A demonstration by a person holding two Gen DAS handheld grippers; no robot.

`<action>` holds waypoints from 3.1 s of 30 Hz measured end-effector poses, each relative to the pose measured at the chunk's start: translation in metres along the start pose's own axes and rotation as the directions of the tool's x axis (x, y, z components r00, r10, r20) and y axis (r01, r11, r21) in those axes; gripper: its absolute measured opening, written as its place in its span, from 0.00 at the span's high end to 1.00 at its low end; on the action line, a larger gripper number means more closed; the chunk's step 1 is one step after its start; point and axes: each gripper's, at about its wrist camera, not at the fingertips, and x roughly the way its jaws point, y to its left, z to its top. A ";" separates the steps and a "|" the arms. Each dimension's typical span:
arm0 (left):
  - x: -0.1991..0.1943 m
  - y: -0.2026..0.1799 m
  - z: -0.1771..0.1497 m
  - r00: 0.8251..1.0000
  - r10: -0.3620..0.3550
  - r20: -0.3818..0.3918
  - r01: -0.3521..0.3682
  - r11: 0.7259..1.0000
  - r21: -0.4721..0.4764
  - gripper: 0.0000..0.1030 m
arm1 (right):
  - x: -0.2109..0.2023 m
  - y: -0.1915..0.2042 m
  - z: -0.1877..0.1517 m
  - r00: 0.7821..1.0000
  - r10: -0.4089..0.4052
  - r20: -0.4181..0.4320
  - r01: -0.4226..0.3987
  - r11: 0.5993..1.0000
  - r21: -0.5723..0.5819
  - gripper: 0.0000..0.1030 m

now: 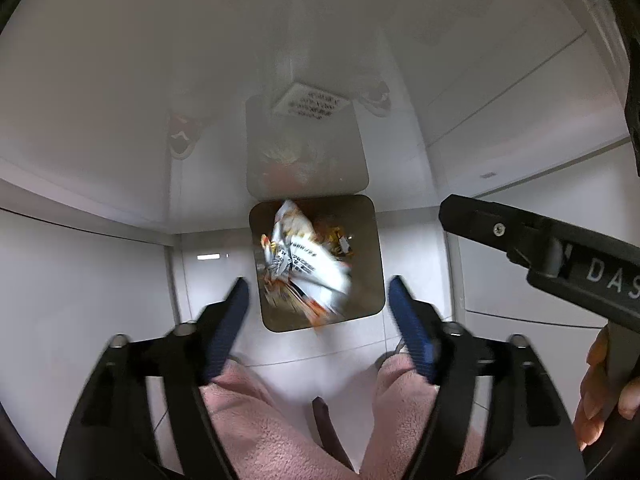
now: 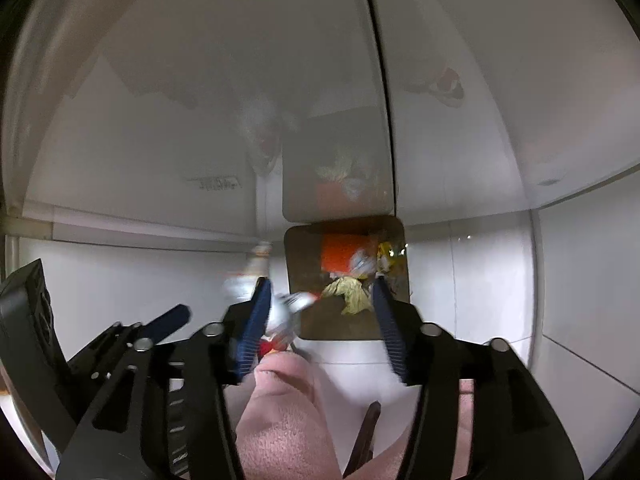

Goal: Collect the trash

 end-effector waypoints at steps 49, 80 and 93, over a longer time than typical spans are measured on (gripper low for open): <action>-0.369 -0.031 0.002 0.787 0.096 0.610 -0.091 0.995 -0.040 0.08 | -0.373 0.032 -0.017 0.706 -0.124 0.697 0.247 0.966 -0.079 0.03; -0.441 -0.049 -0.024 0.612 0.131 0.780 -0.166 0.986 -0.036 0.08 | -0.428 0.060 -0.047 0.528 -0.107 0.843 0.272 0.961 -0.049 0.03; -0.441 -0.047 -0.022 0.614 0.130 0.779 -0.162 0.986 -0.037 0.08 | -0.426 0.061 -0.044 0.538 -0.102 0.837 0.268 0.962 -0.055 0.03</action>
